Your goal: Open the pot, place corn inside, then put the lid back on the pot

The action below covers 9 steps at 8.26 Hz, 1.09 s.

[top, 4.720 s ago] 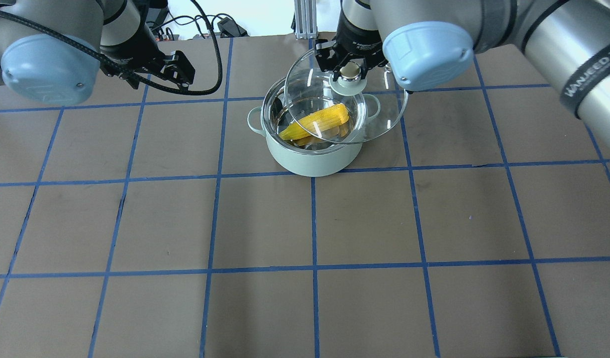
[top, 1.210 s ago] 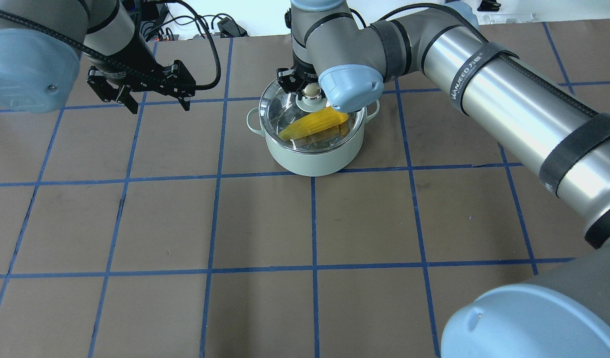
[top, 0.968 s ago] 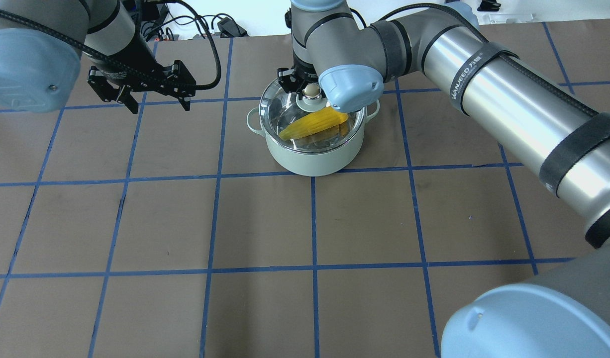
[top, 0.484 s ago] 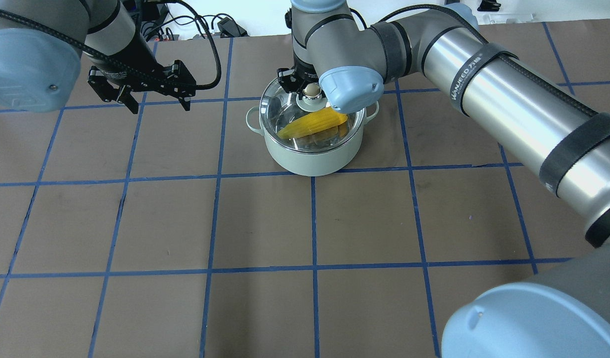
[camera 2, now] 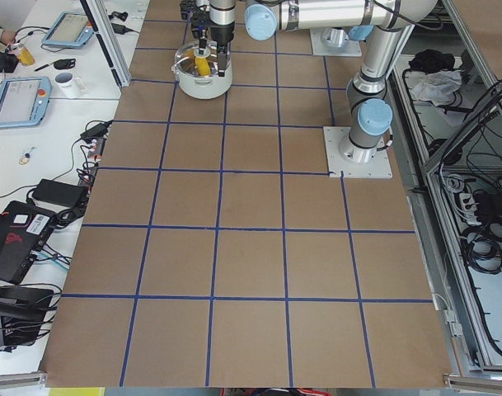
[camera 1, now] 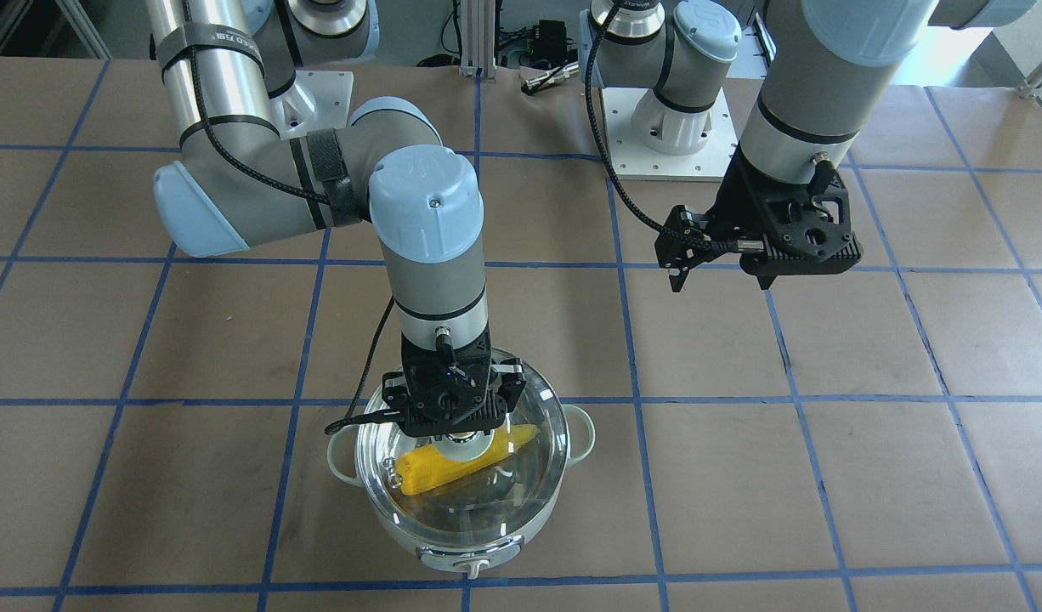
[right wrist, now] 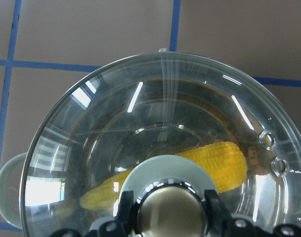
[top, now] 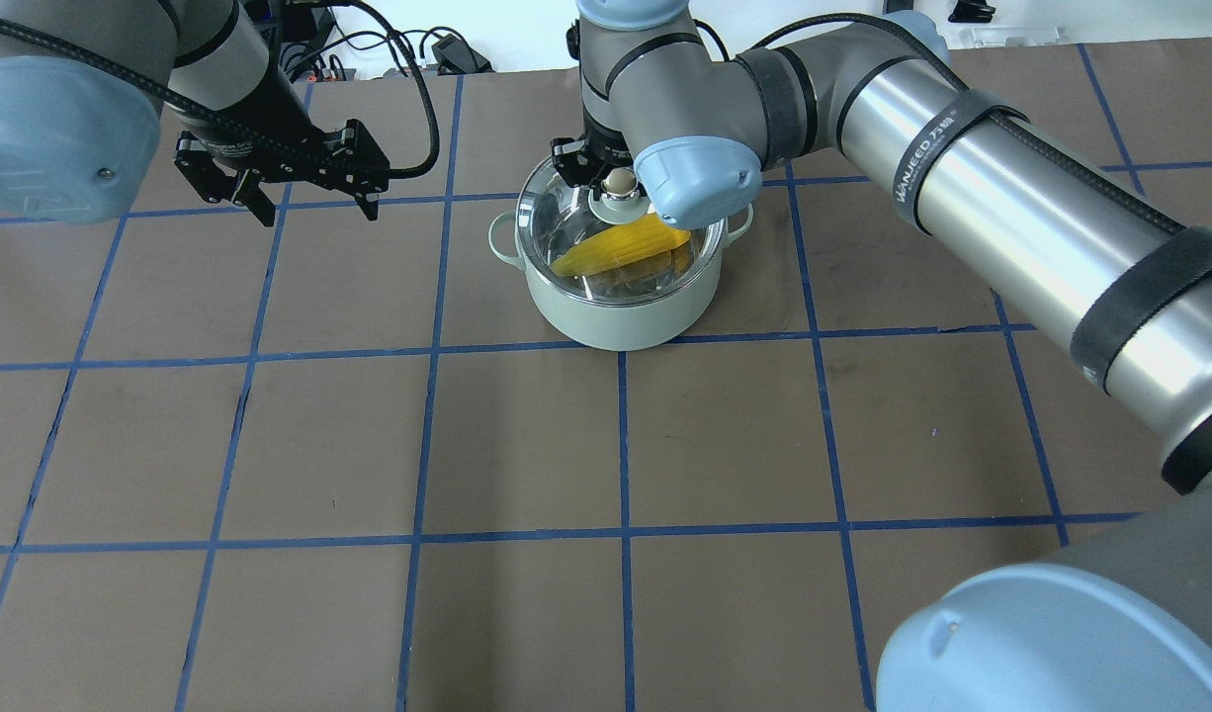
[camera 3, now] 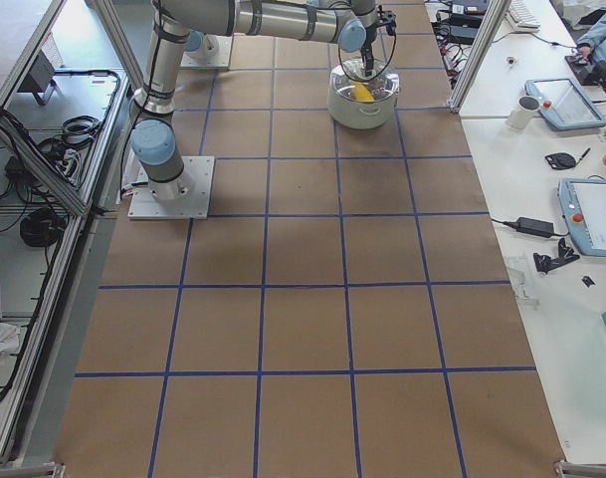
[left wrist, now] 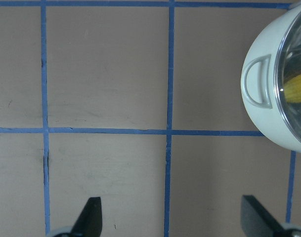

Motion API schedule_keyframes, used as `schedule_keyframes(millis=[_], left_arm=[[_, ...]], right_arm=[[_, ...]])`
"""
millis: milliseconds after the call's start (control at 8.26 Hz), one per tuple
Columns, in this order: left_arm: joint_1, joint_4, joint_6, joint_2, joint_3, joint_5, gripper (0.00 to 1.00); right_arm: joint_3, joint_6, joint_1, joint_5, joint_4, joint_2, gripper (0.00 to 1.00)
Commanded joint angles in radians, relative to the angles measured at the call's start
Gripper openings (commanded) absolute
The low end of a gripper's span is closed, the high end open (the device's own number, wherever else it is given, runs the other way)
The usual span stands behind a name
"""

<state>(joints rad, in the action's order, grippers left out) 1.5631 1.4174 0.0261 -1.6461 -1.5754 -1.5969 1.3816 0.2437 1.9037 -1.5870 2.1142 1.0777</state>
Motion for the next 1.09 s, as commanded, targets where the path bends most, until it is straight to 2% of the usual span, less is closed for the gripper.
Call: schedule_keyframes(millis=[0,121,484,726,847,968], left_arm=[[0.0,0.0,0.0,-0.001,0.0,0.0,1.0],[0.0,0.0,0.0,-0.001,0.0,0.0,1.0],[0.0,0.0,0.0,-0.001,0.0,0.0,1.0],[0.0,0.0,0.003,-0.001,0.002,0.0,1.0],[0.0,-0.002,0.003,-0.001,0.002,0.002,1.0],[0.0,0.0,0.003,-0.004,0.0,0.002,1.0]], right_arm=[[0.0,0.003,0.0,-0.001,0.001,-0.001,0.89],[0.0,0.011,0.0,0.002,0.0,0.005,1.0],[0.004,-0.003,-0.029,0.007,-0.046,0.085,1.0],[0.061,-0.061,-0.079,0.005,-0.182,0.228,1.0],[0.092,-0.107,-0.147,0.008,-0.238,0.31,1.0],[0.106,-0.135,-0.219,0.012,-0.349,0.394,1.0]])
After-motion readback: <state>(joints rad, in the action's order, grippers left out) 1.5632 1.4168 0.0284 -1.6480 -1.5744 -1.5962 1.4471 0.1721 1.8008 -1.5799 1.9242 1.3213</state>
